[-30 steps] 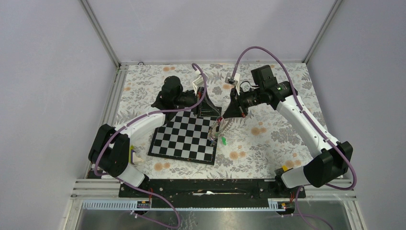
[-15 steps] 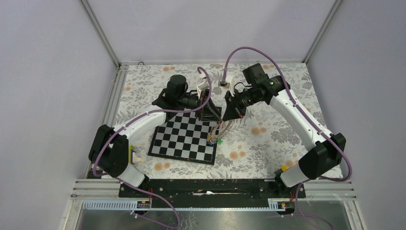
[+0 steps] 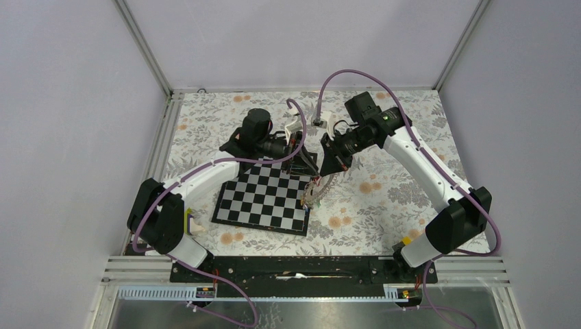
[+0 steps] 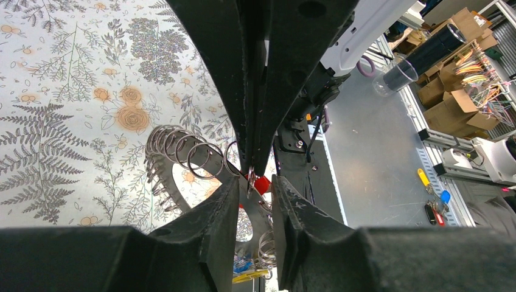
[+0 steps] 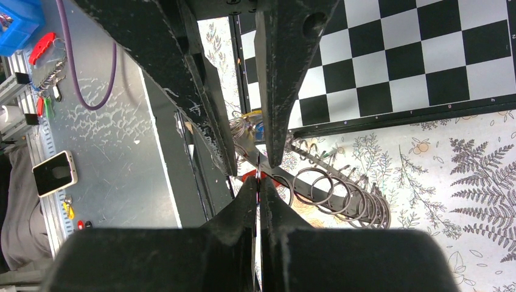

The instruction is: Put the keys on the keyring

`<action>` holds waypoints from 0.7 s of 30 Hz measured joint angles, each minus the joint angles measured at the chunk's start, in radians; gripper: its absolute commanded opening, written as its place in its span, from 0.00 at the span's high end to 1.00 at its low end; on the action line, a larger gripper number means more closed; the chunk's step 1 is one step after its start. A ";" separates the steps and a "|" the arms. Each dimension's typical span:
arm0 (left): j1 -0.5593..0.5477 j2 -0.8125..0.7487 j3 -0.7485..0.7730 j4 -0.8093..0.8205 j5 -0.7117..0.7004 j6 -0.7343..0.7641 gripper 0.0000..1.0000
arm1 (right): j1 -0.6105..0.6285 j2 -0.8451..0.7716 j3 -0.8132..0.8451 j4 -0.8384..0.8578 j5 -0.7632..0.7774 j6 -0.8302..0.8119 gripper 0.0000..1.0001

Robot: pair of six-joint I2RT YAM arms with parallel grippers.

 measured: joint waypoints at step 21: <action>-0.011 0.002 0.011 -0.034 -0.016 0.039 1.00 | 0.002 0.005 0.000 -0.005 -0.002 -0.004 0.96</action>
